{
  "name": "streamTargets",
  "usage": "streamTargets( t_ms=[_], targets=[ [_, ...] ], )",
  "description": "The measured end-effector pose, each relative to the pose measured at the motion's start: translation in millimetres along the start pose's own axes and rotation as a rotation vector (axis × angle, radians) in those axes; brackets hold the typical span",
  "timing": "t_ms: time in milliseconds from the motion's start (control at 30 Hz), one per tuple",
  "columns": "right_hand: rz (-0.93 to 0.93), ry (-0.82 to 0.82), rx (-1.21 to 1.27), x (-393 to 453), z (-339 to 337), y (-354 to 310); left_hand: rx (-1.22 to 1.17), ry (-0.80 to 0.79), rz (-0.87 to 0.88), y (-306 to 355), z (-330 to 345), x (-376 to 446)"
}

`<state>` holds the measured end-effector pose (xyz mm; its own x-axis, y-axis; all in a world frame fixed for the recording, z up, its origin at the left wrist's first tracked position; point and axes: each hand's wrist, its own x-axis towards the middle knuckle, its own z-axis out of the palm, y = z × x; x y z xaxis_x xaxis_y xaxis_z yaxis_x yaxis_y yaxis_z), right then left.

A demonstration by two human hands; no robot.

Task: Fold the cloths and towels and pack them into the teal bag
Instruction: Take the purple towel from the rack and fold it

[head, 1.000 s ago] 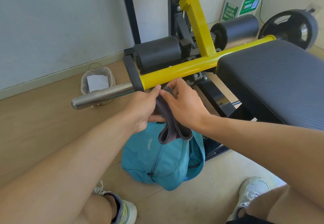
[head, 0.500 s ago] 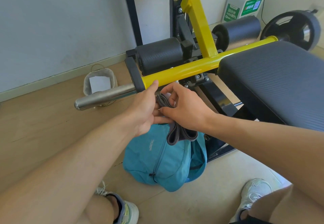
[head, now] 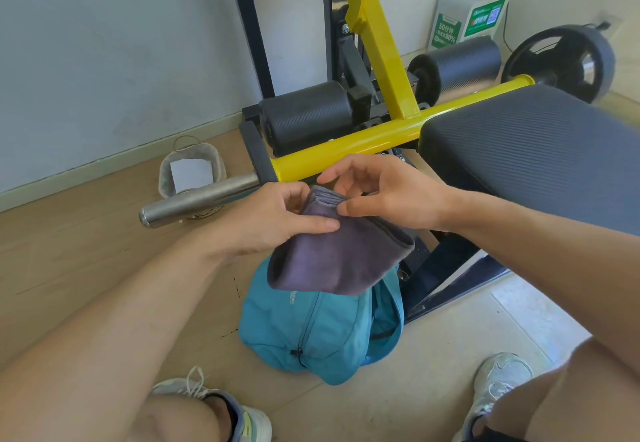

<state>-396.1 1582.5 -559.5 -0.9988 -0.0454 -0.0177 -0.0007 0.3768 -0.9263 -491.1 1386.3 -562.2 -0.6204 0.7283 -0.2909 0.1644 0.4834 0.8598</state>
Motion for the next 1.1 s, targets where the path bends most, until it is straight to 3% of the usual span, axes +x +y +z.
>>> streamTargets(
  t_ms=[67, 200, 267, 333, 500, 567, 733, 833, 933, 1033, 1100],
  targets=[
    [0.04, -0.072, -0.029, 0.6, -3.8, 1.6, -0.107, -0.022, 0.016, 1.8, 2.1, -1.4],
    [0.115, -0.261, -0.387, -4.4, -10.3, 8.1, -0.209, -0.001, -0.004, 1.8, 2.8, 1.4],
    [0.151, -0.271, -0.404, -5.4, -14.3, 12.6, -0.239, 0.012, -0.019, 2.1, 2.7, 2.5],
    [0.196, -0.184, -0.291, -4.5, -20.2, 15.3, -0.29, 0.041, -0.038, 2.5, 2.5, 3.5],
    [0.365, 0.035, 0.394, 1.2, -26.2, 17.5, -0.571, 0.18, -0.115, 8.8, 2.4, 4.3],
    [0.41, 0.104, 0.553, 3.3, -20.5, 22.3, -0.641, 0.216, -0.164, 8.2, 6.0, 5.5],
    [0.45, 0.308, 0.646, 11.0, -9.6, 29.4, -0.716, 0.152, -0.292, 7.7, 6.8, 9.9],
    [0.464, 0.385, 0.685, 12.0, -12.7, 29.1, -0.59, 0.068, -0.275, 6.6, 4.6, 8.7],
    [0.46, 0.452, 0.525, 9.8, -11.6, 29.5, -0.564, 0.123, -0.223, 3.8, 7.4, 9.6],
    [0.385, 0.521, -0.086, 5.1, -6.4, 27.1, -0.486, 0.192, -0.158, 2.1, 11.6, 10.4],
    [0.158, 0.423, -0.351, 1.3, -2.4, 16.2, -0.396, 0.2, -0.112, -0.1, 13.4, 9.8]
  ],
)
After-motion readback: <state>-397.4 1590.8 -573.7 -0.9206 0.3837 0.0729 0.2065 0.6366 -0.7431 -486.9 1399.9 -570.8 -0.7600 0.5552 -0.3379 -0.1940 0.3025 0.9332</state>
